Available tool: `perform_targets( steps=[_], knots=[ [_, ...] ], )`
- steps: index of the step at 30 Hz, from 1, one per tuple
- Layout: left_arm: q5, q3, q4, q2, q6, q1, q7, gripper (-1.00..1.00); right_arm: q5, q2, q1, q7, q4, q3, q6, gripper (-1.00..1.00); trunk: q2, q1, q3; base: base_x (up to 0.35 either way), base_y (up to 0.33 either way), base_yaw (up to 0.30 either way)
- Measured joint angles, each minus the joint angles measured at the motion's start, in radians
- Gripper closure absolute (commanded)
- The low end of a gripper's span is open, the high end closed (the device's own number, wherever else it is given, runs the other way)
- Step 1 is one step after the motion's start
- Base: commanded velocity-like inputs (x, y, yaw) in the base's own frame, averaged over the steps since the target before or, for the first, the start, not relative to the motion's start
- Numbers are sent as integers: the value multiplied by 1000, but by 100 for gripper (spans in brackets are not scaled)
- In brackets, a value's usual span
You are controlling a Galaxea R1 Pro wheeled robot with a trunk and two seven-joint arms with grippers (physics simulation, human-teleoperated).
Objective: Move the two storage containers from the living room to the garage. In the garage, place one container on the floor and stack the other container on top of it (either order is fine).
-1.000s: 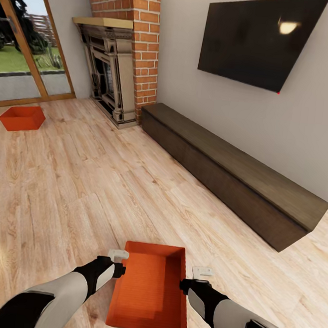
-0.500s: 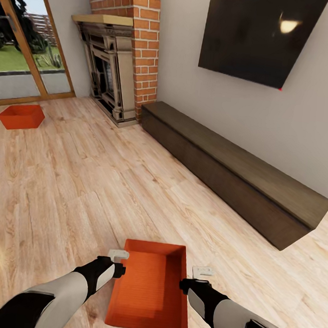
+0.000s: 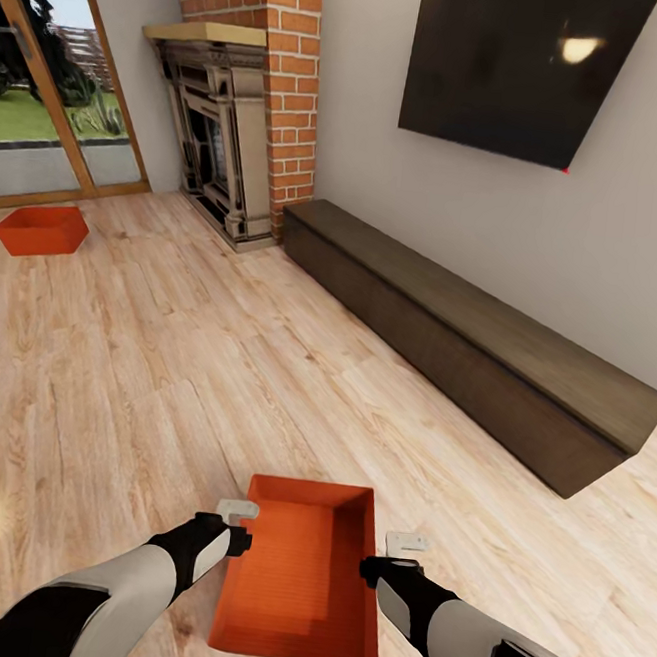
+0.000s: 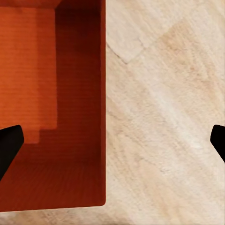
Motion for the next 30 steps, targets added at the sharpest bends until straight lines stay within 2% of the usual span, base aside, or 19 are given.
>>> perform_targets(
  steps=[7, 12, 30],
  knots=[
    [-2, 0, 1, 1, 0, 0, 8, -100, 3, 5, 0, 0, 0, 2, 0, -100, -49, 27, -22, 0, 0, 0],
    [1, 0, 1, 0, -2, 0, 57, -100, 3, 9, 0, 0, 0, 4, -1, -100, -84, 46, -38, 0, 0, 0],
    [2, 0, 2, 0, -6, 0, 55, -100, 3, 6, 0, 0, 0, 2, -2, -100, -210, 115, -94, 0, 0, 0]
  ],
)
